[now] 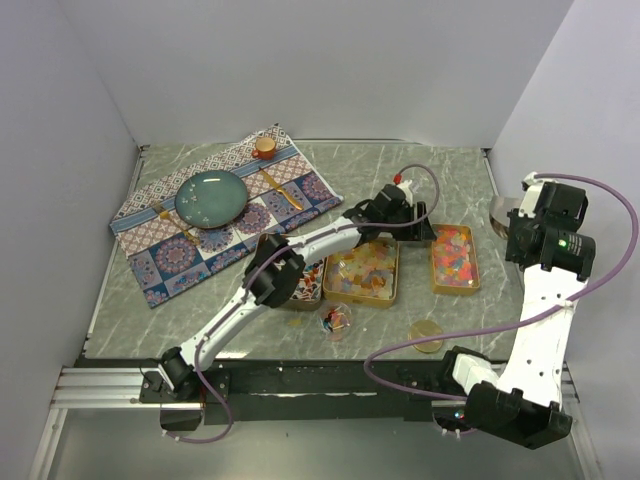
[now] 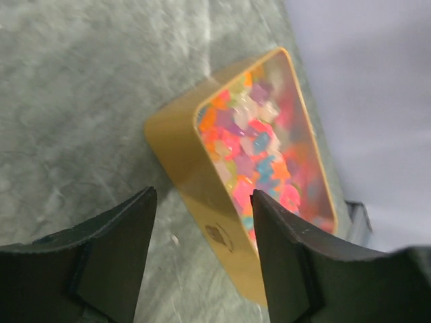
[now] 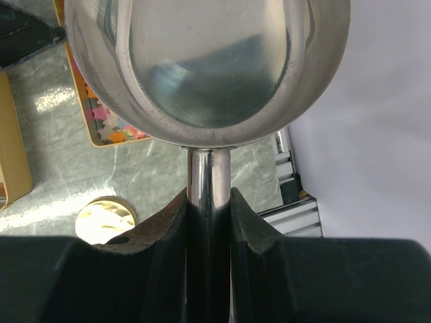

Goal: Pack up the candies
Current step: Adjust the storage box at the center of the board.

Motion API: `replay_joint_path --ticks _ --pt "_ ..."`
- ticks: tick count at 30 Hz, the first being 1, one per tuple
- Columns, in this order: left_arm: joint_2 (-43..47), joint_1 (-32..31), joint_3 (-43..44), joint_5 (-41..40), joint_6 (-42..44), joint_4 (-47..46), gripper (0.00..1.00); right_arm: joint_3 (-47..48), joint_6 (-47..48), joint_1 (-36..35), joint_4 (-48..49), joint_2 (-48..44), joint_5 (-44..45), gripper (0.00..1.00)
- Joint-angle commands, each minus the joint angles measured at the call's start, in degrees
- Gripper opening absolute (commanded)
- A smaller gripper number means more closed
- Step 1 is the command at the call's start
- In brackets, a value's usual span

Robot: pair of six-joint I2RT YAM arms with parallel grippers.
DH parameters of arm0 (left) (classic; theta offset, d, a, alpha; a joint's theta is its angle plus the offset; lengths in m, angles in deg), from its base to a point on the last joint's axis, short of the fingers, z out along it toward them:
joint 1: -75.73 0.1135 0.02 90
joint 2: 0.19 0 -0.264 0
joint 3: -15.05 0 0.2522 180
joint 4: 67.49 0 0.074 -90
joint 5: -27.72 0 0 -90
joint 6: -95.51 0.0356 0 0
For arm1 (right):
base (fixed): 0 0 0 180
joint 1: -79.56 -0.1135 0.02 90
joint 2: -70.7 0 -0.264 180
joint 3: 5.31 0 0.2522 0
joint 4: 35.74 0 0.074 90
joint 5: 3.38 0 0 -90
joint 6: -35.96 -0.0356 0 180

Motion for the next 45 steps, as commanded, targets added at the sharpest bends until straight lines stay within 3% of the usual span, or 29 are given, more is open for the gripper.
replay_joint_path --ticks 1,4,11,17,26,38,45 --pt "-1.2 -1.9 4.0 -9.2 4.1 4.1 0.62 1.1 -0.8 0.4 0.9 -1.4 -0.3 0.00" --pt "-1.4 -2.6 4.5 -12.7 7.4 6.6 0.54 1.6 -0.9 0.4 0.8 -1.4 -0.6 0.00" --pt "-1.0 -4.0 2.0 -11.5 11.1 8.0 0.54 -0.3 -0.5 0.4 1.5 -2.4 -2.1 0.00" --pt "-0.1 -6.7 4.2 -17.2 18.8 10.8 0.53 -0.5 0.5 0.4 1.6 -3.0 -3.3 0.00" --pt "6.4 -3.9 -2.1 -20.1 26.9 16.6 0.40 -1.4 2.2 0.4 2.9 -3.5 -7.1 0.00" --pt "5.9 -2.5 1.4 -16.3 38.1 22.5 0.33 -0.8 1.3 0.5 3.3 -3.0 -10.2 0.00" --pt "3.1 -3.6 4.9 -15.0 39.7 24.4 0.43 -1.2 1.0 0.4 1.4 -4.0 -9.5 0.00"
